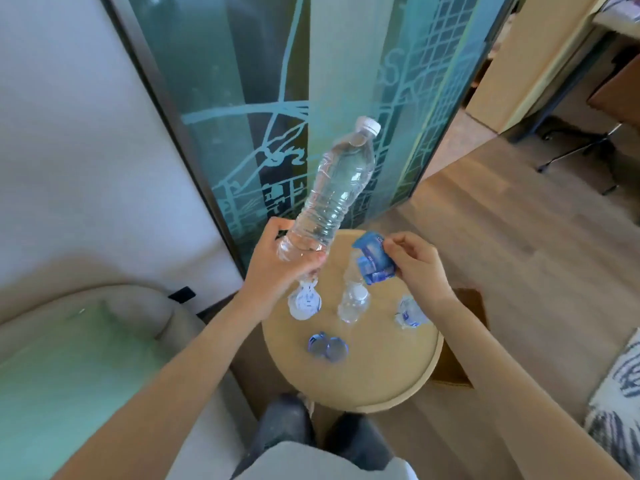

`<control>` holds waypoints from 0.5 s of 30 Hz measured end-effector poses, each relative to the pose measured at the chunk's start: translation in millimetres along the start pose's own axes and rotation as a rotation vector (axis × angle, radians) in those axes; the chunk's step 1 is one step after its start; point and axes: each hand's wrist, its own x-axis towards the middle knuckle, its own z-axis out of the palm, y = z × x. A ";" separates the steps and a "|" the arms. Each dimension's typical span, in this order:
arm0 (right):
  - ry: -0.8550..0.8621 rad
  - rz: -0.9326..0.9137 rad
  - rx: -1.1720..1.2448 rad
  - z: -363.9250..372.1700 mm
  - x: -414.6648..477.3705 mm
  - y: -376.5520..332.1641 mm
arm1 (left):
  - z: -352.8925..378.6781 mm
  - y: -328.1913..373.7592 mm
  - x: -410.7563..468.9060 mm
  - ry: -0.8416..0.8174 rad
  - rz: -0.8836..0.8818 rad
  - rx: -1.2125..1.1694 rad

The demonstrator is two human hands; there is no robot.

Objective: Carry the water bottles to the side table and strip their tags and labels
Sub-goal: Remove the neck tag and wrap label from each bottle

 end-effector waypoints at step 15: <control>-0.004 0.382 -0.101 160.1 54.2 200.2 | -67.6 -161.5 -0.1 0.138 -0.210 -0.019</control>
